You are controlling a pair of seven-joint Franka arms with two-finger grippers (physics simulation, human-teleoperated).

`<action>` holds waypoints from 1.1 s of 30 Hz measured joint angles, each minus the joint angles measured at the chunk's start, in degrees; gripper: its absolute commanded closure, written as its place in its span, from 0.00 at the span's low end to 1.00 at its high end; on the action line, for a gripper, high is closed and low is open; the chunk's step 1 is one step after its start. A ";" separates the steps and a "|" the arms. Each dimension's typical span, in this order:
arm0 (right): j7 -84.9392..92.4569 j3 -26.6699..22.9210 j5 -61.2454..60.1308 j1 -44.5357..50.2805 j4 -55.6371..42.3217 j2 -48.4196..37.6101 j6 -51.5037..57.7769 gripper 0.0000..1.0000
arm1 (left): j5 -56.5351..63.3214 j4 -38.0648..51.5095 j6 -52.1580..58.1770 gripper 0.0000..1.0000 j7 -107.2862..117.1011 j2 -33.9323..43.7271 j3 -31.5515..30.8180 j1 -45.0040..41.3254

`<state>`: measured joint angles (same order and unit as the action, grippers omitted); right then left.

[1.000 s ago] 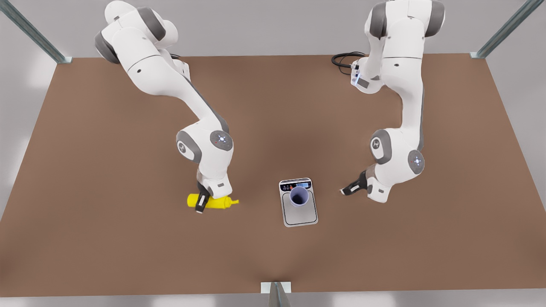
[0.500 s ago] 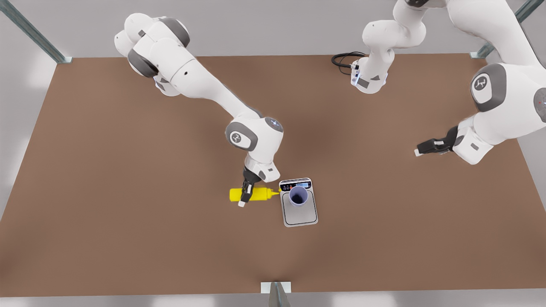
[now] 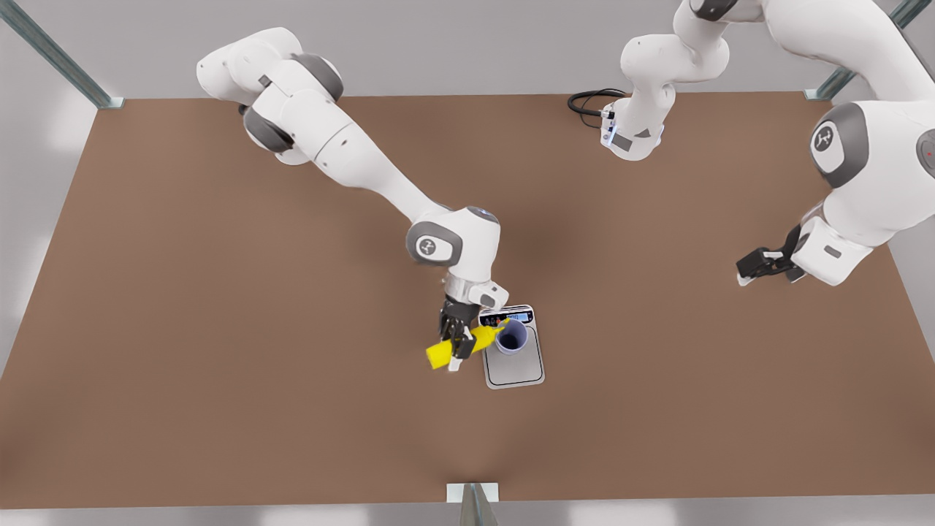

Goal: Move cup to the weight, pick up sauce bottle, pour sauce

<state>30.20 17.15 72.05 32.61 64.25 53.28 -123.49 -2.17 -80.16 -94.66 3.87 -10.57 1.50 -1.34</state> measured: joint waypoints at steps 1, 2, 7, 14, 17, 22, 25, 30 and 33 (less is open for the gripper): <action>0.23 -0.22 0.71 0.07 0.07 0.24 0.00 0.44 | 0.04 0.00 0.00 0.00 0.00 0.18 0.00 -0.14; 0.25 -0.51 1.74 0.34 0.16 0.50 0.00 0.44 | 0.08 0.00 0.00 0.00 0.00 0.12 0.00 -0.16; 0.77 -1.15 3.52 0.61 0.26 1.11 0.00 0.44 | 0.19 1.06 -0.09 0.00 0.00 -0.17 0.00 -0.06; 0.68 -1.23 6.36 0.79 -1.30 2.83 0.00 0.44 | 0.22 1.14 -0.09 0.00 0.00 0.01 0.00 -0.08; 0.43 -1.23 6.28 0.86 -5.14 5.13 -0.07 0.44 | 0.24 1.23 -0.09 0.00 0.01 -0.02 0.00 -0.07; 0.34 -1.23 6.27 1.58 -6.42 5.78 0.00 0.44 | 0.44 1.23 -0.18 0.00 0.00 -0.07 0.00 -0.07; 0.42 -1.23 6.27 1.58 -6.42 5.78 0.00 0.44 | 0.51 2.48 -0.10 0.00 0.00 -0.22 0.00 -0.07; 0.42 -1.17 6.07 1.58 -6.33 5.74 0.00 0.44 | 0.57 2.64 -0.09 0.00 0.00 -0.25 0.00 -0.07; 0.60 -1.05 -0.15 0.93 -6.24 4.65 0.01 0.44 | 0.58 2.81 -0.09 0.00 0.00 -0.25 0.00 -0.07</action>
<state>30.80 16.09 71.90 33.54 58.01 57.94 -123.48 -1.59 -77.35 -94.75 3.87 -10.81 1.49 -1.41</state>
